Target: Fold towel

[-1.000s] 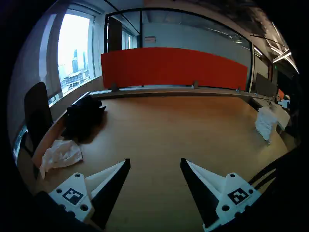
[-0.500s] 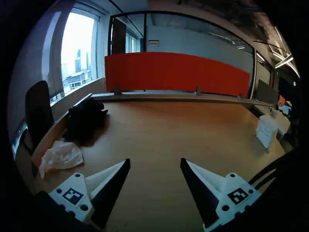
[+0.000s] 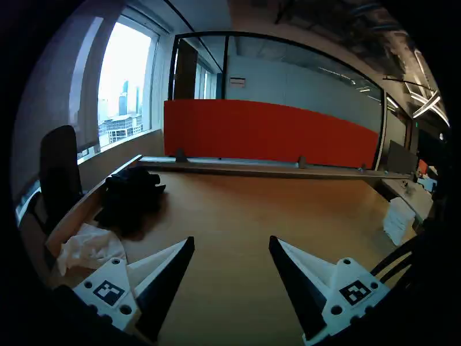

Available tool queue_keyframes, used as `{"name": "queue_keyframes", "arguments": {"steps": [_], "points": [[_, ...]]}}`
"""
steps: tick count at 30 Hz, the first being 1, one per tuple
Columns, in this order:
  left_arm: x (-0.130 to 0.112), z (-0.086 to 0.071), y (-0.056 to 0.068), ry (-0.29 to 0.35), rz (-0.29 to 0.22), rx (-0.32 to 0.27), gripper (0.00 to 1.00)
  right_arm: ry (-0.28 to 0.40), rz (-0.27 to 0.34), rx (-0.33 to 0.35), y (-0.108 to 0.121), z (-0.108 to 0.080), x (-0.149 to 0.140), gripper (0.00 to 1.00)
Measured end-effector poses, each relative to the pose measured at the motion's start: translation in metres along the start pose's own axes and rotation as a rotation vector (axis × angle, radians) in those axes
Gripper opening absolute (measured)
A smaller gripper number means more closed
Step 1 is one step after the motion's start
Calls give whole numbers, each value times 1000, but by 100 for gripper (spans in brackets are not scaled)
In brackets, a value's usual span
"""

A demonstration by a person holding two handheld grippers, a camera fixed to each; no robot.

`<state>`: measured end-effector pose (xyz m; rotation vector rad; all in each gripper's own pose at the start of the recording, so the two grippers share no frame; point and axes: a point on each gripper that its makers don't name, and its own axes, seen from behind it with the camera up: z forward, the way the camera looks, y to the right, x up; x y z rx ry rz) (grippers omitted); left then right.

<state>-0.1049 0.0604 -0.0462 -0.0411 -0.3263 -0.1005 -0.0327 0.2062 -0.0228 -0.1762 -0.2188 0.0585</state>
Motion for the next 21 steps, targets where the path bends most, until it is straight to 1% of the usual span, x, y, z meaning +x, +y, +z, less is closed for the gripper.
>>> {"name": "queue_keyframes", "arguments": {"steps": [3, 11, 21], "points": [[8, 4, -1, 15, 1, 2, 96, 11, -7, 18, -10, -1, 5, 99], [29, 11, 0, 56, 10, -5, 96, 32, -34, 68, -43, -2, 17, 100], [48, 19, -2, 98, 11, 3, 96, 57, -30, 136, -91, -4, 31, 100]]}}
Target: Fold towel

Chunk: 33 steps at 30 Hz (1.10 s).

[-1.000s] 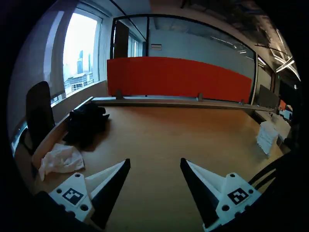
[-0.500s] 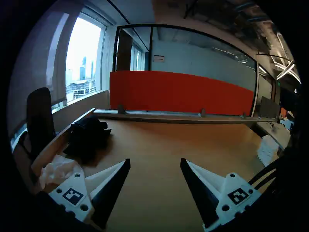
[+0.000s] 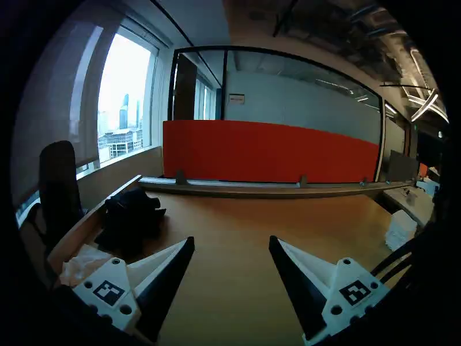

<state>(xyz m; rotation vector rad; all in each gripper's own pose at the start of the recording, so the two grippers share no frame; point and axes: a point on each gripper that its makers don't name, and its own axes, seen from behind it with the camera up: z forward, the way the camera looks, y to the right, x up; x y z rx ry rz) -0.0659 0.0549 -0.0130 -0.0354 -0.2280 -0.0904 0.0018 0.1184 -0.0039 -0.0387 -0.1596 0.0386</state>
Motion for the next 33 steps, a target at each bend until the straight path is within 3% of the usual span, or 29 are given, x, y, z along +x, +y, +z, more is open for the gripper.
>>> {"name": "queue_keyframes", "arguments": {"steps": [23, 33], "points": [[45, 11, -16, 104, -20, 11, 96, 38, 26, 81, -85, 3, 16, 100], [56, 11, -18, 128, -12, 8, 96, 44, 35, 88, -102, 4, 22, 100]]}}
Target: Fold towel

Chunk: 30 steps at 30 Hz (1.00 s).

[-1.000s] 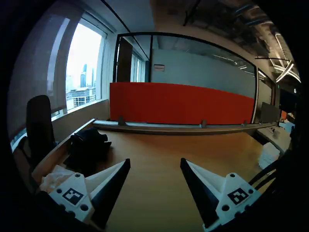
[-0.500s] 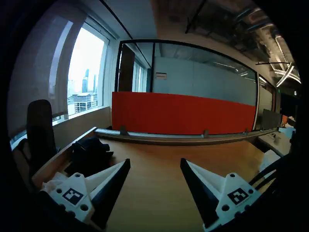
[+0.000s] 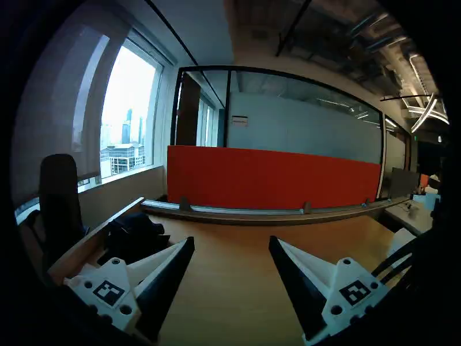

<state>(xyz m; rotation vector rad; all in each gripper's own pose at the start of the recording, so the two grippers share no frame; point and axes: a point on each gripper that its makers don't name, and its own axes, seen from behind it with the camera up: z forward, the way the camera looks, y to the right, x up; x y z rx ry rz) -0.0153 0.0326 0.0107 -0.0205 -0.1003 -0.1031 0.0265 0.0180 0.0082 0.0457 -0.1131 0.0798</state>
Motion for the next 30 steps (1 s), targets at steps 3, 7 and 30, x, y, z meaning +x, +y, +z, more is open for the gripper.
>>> {"name": "queue_keyframes", "arguments": {"steps": [3, 7, 30], "points": [[-2, 2, 1, -1, 14, -1, 96, -4, -3, -2, -4, -1, 2, 100], [-12, 6, 8, -5, 7, -28, 96, 0, 2, -12, -10, -5, 6, 100], [-65, 19, -1, 115, 34, 19, 96, 23, -14, -7, -31, -16, -26, 99]]}}
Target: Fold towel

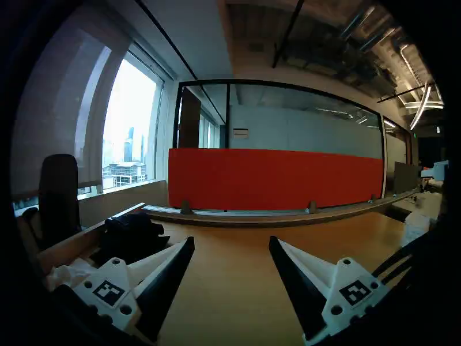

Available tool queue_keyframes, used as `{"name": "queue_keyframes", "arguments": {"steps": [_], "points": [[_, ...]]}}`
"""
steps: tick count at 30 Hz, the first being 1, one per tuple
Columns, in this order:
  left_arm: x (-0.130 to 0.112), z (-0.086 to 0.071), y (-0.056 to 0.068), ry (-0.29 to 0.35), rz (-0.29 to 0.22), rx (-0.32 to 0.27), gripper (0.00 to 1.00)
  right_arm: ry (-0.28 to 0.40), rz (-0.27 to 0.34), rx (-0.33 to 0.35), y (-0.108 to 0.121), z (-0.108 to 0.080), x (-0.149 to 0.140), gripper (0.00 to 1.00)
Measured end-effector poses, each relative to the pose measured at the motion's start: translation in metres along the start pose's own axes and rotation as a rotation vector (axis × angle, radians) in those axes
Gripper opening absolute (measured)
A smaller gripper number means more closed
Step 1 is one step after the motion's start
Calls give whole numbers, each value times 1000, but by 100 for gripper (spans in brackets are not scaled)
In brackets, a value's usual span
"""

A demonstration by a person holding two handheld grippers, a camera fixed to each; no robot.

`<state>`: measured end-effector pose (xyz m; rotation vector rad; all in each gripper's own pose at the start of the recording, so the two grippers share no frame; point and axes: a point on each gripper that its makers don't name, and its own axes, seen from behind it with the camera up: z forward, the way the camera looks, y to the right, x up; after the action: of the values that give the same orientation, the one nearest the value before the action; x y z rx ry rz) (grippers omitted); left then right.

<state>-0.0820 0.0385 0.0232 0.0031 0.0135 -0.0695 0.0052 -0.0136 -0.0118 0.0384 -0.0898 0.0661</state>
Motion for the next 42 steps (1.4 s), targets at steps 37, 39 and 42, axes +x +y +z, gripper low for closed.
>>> {"name": "queue_keyframes", "arguments": {"steps": [37, 39, 42], "points": [[-84, -6, -28, 53, 24, 52, 96, -51, -56, 1, -5, 15, -60, 99], [-84, -6, -30, 54, 27, 54, 96, -56, -63, 3, -5, 15, -62, 100], [-85, -6, -31, 48, 30, 59, 96, -58, -74, 4, -5, 16, -60, 99]]}}
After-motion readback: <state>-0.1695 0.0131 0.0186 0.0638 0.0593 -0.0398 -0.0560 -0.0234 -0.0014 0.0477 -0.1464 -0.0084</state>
